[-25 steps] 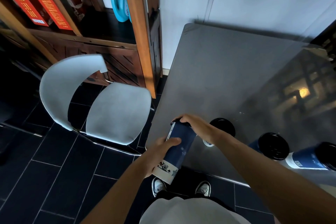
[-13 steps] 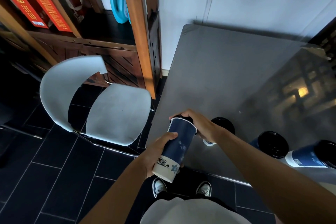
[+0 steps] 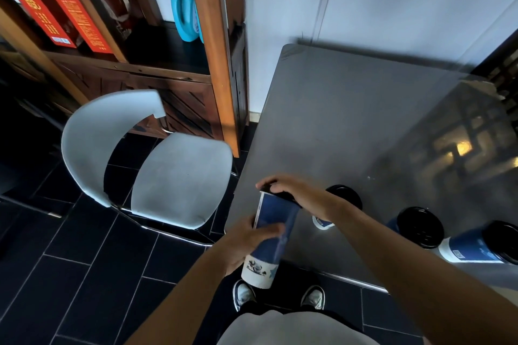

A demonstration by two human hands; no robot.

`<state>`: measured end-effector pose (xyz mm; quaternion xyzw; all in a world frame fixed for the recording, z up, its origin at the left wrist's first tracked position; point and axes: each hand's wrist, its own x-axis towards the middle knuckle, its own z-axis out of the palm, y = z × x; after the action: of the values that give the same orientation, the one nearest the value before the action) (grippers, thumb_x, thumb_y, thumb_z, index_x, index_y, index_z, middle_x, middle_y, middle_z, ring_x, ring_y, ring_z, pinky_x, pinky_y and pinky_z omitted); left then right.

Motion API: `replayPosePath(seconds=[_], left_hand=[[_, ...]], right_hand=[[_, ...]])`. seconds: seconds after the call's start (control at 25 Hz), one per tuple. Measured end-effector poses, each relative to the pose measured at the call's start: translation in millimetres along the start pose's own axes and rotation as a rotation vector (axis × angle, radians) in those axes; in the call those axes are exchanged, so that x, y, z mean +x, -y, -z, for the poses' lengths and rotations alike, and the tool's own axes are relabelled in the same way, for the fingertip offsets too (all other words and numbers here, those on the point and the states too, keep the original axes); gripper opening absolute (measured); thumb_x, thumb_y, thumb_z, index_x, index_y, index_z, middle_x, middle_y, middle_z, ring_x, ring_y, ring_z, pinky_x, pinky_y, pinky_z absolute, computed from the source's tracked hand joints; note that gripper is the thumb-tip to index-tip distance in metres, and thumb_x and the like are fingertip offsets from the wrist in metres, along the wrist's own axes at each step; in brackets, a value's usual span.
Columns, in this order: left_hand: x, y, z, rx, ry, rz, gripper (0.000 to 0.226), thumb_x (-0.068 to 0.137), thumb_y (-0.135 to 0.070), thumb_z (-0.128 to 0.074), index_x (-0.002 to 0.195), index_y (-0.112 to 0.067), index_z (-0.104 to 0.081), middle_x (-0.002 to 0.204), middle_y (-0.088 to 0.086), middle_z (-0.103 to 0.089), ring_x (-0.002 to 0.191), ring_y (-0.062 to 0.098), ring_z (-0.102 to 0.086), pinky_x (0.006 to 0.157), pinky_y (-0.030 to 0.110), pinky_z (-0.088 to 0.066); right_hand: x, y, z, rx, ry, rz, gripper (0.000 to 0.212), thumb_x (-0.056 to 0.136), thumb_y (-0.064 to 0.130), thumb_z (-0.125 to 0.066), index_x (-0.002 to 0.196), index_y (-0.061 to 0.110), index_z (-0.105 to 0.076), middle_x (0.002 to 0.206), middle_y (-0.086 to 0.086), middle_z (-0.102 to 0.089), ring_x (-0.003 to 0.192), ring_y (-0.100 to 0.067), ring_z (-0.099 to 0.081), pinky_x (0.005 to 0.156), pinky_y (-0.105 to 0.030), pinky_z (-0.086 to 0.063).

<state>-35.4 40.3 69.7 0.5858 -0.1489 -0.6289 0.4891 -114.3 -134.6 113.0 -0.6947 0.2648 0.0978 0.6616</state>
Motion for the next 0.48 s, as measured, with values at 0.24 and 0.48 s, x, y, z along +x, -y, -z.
replayPosePath(seconds=[0.24,0.48], left_hand=[[32.0,4.5,9.2,0.292,-0.049,-0.303,0.086,0.071,-0.004,-0.088,0.14,-0.027,-0.043,0.123,-0.001,-0.067,0.109,0.003,-0.068,0.081,0.018,-0.056],[75.9,19.8,10.2,0.55,-0.222,-0.306,0.063,0.092,-0.018,-0.071,0.144,-0.021,-0.036,0.132,-0.001,-0.057,0.116,0.017,-0.062,0.096,0.032,-0.055]], right_hand=[[-4.0,-3.6,-18.5,-0.804,-0.11,0.142,0.064,0.081,0.067,-0.053,0.138,0.039,-0.043,0.13,0.007,-0.049,0.115,-0.016,-0.055,0.091,-0.028,-0.049],[14.5,-37.1,-53.8,-1.093,-0.467,0.113,0.073,0.086,0.067,-0.041,0.143,0.023,-0.038,0.136,-0.006,-0.05,0.12,-0.027,-0.051,0.098,-0.039,-0.05]])
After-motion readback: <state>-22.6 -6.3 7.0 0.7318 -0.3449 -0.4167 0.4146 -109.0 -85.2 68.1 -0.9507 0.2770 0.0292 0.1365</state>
